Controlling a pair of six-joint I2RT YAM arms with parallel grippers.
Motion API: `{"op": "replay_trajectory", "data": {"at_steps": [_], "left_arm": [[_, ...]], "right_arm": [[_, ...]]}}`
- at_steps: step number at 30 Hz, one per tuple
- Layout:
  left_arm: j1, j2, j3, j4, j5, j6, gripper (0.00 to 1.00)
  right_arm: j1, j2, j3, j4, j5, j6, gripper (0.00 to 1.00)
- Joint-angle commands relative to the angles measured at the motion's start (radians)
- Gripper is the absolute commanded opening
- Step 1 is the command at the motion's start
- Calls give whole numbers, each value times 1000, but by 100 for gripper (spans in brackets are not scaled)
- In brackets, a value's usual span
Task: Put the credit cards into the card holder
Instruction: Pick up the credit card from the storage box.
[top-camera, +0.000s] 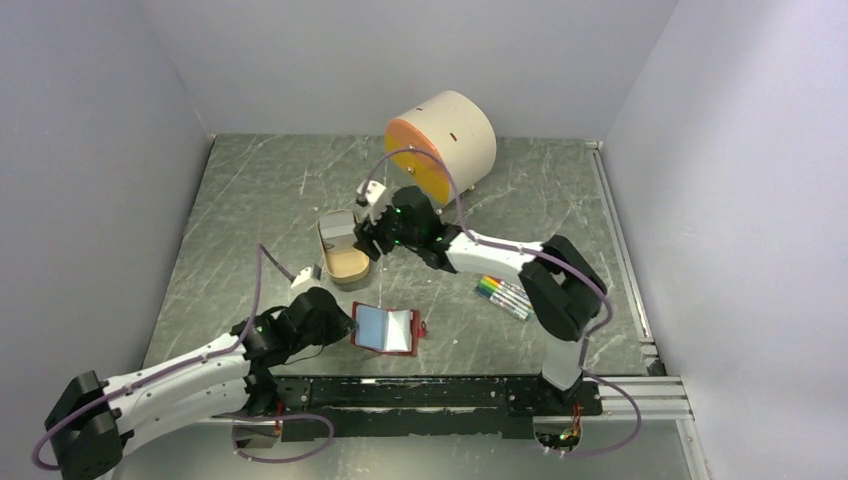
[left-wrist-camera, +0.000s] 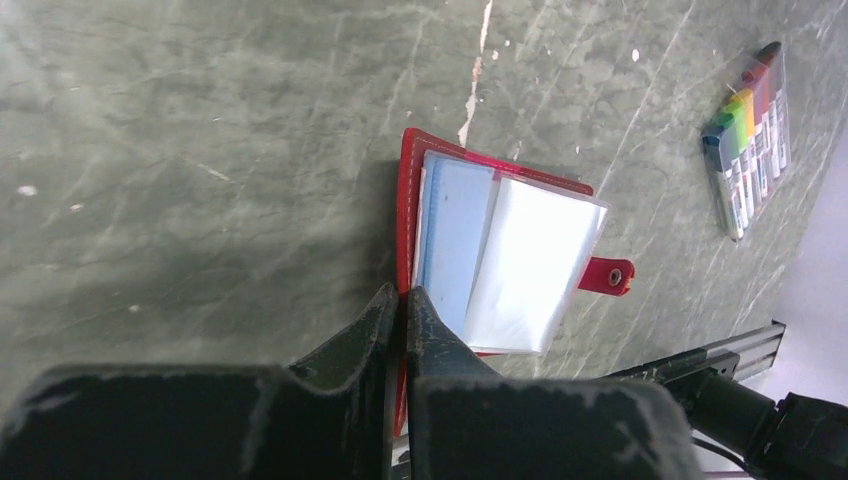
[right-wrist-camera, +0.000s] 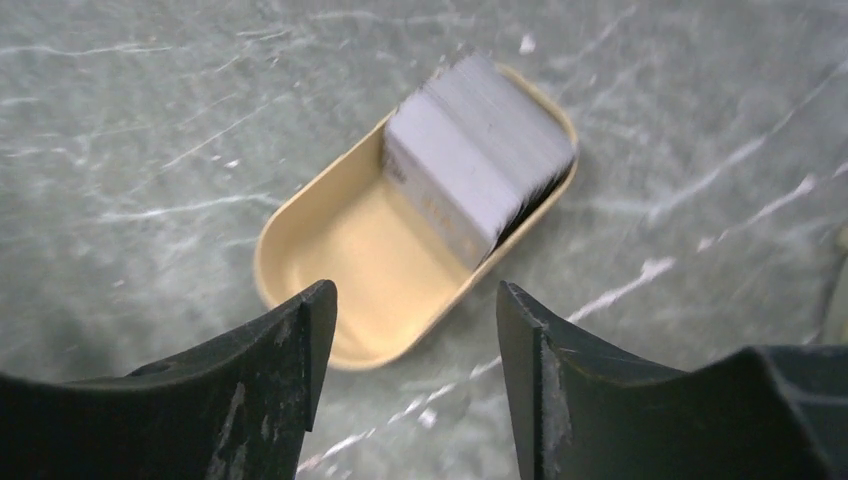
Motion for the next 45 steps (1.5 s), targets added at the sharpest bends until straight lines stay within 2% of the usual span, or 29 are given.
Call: {"op": "replay_trajectory", "data": {"at_steps": [1, 8, 11, 18, 26, 41, 45], "left_arm": [[-6, -86, 2, -129, -66, -34, 9], [-7, -162, -19, -182, -68, -61, 9], [-6, -172, -22, -199, -70, -75, 9], [-7, -176, -20, -229, -99, -91, 9], [-6, -198, -14, -236, -105, -98, 9], [-6, -220, -25, -239, -99, -102, 9], [-6, -216, -35, -215, -82, -100, 9]], "right_arm": [[11, 116, 142, -46, 25, -256, 65], [16, 207, 188, 18, -19, -435, 68], [23, 249, 229, -13, -46, -530, 72], [43, 310, 274, 1, -16, -651, 75], [59, 347, 279, 50, 52, -732, 74], [71, 418, 362, 4, 81, -796, 69], [77, 422, 361, -9, 62, -811, 72]]}}
